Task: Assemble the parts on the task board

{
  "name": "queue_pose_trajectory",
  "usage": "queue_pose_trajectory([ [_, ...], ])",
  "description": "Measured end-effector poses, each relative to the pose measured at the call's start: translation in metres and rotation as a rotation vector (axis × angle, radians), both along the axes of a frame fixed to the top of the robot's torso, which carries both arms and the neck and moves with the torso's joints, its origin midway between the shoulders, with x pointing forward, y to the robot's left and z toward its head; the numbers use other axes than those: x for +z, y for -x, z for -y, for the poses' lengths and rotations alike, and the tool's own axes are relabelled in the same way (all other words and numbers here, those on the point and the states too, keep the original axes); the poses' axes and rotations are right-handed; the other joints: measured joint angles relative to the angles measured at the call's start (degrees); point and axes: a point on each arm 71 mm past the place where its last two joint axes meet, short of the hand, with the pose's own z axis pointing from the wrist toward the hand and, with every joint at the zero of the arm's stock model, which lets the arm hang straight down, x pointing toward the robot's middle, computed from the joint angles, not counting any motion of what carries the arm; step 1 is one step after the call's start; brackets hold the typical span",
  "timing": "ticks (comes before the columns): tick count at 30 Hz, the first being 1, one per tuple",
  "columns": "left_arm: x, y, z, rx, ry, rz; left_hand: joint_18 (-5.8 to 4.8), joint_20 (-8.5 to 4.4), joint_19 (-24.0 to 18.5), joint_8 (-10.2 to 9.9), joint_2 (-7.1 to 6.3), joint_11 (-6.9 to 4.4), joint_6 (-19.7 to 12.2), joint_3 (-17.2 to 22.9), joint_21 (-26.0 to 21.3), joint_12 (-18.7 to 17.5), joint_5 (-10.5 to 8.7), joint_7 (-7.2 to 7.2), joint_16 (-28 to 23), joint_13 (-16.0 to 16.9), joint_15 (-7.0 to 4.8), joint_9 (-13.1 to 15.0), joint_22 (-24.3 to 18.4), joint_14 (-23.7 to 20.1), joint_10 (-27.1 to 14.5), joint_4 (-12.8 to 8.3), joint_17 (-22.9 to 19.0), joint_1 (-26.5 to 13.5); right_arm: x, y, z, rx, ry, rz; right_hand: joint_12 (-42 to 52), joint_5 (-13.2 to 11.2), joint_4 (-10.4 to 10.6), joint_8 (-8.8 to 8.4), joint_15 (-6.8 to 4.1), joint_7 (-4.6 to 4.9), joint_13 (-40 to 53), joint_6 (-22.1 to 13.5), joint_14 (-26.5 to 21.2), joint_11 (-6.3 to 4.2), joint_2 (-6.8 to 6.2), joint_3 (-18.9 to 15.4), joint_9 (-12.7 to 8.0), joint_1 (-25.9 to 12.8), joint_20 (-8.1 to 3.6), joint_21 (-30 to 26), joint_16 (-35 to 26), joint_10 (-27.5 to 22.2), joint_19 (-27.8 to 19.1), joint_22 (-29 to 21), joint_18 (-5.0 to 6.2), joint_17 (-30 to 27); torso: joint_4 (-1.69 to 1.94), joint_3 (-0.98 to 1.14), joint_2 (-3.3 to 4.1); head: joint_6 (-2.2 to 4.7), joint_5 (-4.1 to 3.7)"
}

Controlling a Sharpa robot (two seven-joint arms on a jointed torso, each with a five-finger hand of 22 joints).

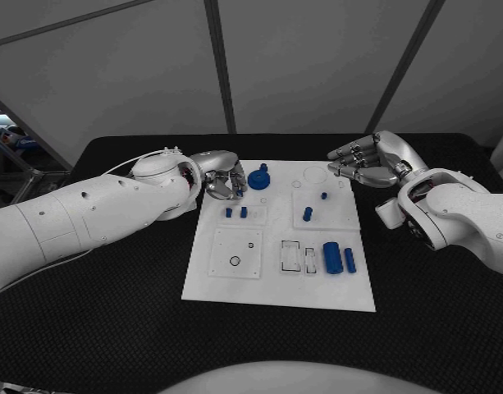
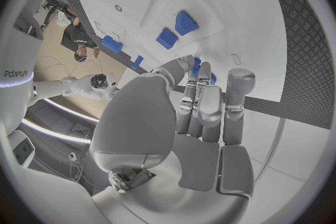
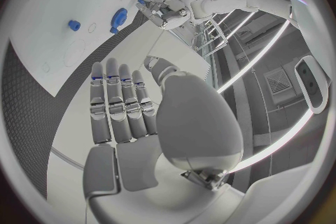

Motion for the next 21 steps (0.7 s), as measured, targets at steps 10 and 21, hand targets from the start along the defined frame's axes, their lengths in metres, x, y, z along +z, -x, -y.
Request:
queue_pose_trajectory([
  [10, -0.0016, -0.0008, 0.003, -0.002, -0.004, -0.01, 0.0, 0.0, 0.0, 0.0, 0.24, -0.2, 0.0, 0.0, 0.0, 0.0, 0.0, 0.0, 0.0, 0.01, 0.0, -0.03, 0.06, 0.0, 0.2, 0.0, -0.1, -0.24, 0.0, 0.0, -0.0001, 0.0, 0.0, 0.0, 0.0, 0.0, 0.0, 0.0, 0.0, 0.0, 0.0, 0.0, 0.0, 0.0, 0.0, 0.0, 0.0, 0.0, 0.0, 0.0, 0.0, 0.0, 0.0, 0.0, 0.0, 0.0, 0.04, -0.01, 0.02, -0.13, -0.08],
  [21, -0.0037, -0.001, 0.0036, -0.004, -0.009, -0.022, 0.0, 0.0, 0.0, 0.0, -0.07, -0.31, 0.62, 0.0, 0.33, 0.0, 0.0, -0.21, 0.44, 0.0, -0.2, -0.04, 0.42, 0.2, 0.92, 0.0, 0.21, -0.55, 0.0, 0.0, -0.0001, 0.0, 0.0, 0.0, 0.0, 0.0, 0.0, 0.0, 0.0, 0.0, 0.0, 0.0, 0.0, 0.0, 0.0, 0.0, 0.0, 0.0, 0.0, 0.0, 0.0, 0.0, 0.0, 0.01, 0.0, 0.01, 0.07, -0.01, 0.01, -0.19, -0.12],
])
